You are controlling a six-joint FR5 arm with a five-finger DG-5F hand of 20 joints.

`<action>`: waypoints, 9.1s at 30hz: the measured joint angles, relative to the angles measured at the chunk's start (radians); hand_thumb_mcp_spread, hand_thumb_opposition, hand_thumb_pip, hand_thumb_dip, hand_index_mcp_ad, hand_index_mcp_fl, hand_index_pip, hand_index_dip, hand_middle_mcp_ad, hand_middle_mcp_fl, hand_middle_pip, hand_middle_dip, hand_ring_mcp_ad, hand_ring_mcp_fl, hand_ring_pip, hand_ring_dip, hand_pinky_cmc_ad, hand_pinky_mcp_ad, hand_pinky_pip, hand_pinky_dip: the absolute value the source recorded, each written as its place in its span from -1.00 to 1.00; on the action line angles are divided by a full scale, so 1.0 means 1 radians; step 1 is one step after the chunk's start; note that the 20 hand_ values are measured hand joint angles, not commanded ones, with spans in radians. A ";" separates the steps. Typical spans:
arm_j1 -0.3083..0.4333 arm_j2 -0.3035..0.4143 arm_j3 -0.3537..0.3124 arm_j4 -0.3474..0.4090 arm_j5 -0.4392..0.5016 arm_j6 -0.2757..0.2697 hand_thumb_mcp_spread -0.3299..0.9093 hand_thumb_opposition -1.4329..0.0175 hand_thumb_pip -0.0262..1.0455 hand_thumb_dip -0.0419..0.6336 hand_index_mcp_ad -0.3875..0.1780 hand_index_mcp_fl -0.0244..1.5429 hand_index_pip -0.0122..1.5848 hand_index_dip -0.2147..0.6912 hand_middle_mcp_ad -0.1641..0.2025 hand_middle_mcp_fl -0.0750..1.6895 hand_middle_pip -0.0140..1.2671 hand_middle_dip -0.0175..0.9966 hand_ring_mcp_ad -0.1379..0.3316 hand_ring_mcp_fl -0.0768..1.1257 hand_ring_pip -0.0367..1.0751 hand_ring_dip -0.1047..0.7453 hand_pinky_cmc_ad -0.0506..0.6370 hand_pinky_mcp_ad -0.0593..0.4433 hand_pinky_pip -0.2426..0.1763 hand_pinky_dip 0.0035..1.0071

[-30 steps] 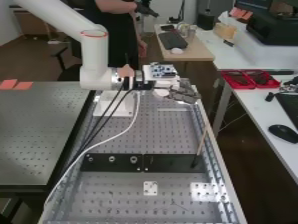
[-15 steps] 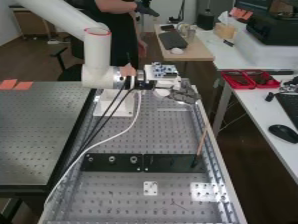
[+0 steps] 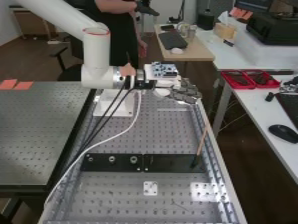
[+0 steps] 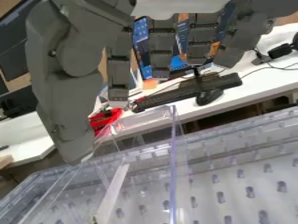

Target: Grab the drill bit and place it in the clear container

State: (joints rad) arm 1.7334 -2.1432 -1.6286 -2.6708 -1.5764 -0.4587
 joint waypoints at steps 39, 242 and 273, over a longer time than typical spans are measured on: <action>-0.057 0.085 -0.045 -0.030 0.014 -0.041 0.41 -0.14 -0.38 -0.17 -0.26 -0.31 -0.66 0.17 0.24 -0.72 -0.78 -0.59 0.20 -0.86 -0.75 -0.66 0.02 0.03 -0.21 -0.62; -0.165 0.528 -0.232 -0.123 0.066 -0.196 0.10 0.03 -0.56 -0.67 0.06 -0.90 -0.87 -0.08 0.29 -0.84 -0.77 -0.60 0.34 -0.85 -0.74 -0.66 0.46 0.54 -0.29 -0.27; -0.169 0.529 -0.233 -0.118 0.061 -0.194 0.10 0.03 -0.56 -0.67 0.06 -0.90 -0.87 -0.08 0.29 -0.84 -0.77 -0.60 0.35 -0.85 -0.75 -0.66 0.45 0.54 -0.28 -0.27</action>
State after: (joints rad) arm 1.5647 -1.6143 -1.8614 -2.7893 -1.5157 -0.6524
